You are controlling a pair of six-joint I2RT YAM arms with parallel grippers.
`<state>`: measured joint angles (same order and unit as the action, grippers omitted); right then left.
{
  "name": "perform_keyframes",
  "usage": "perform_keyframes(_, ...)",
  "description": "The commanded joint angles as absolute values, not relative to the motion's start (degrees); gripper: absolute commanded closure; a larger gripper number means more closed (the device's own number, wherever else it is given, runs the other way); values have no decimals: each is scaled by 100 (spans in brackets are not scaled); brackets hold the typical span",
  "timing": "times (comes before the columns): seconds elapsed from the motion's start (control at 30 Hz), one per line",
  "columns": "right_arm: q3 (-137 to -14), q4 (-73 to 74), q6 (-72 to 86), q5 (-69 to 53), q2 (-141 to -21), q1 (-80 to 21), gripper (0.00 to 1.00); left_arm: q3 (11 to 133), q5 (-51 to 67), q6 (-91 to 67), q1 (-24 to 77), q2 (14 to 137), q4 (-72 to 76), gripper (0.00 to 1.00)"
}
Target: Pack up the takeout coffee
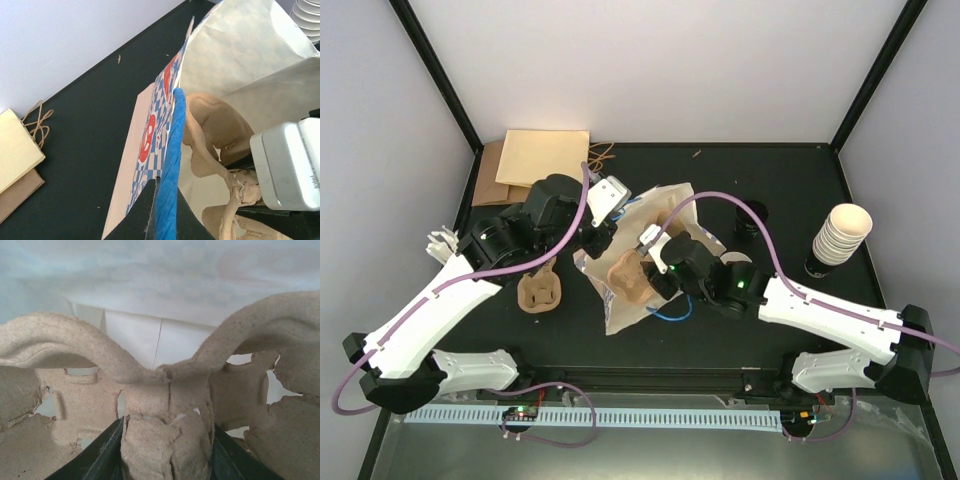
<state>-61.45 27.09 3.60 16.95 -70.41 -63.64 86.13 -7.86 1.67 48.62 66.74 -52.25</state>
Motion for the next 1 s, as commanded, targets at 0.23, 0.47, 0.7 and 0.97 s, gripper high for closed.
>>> perform_keyframes(0.23, -6043, 2401, 406, 1970, -7387, -6442, 61, 8856, -594, -28, 4903, 6619, -5239, 98)
perform_keyframes(0.47, -6137, 2453, 503, 2168, -7660, -6442, 60, 8796, -351, -95, 4904, 6640, -5232, 98)
perform_keyframes(0.7, -6369, 2826, 859, 1761, -7873, -6227, 61, 8575, -106, 28, 4904, 6516, -5145, 98)
perform_keyframes(0.97, -6939, 3414, 1162, 1086, -8143, -5913, 61, 8304, -242, 35, 4996, 6590, -5071, 98)
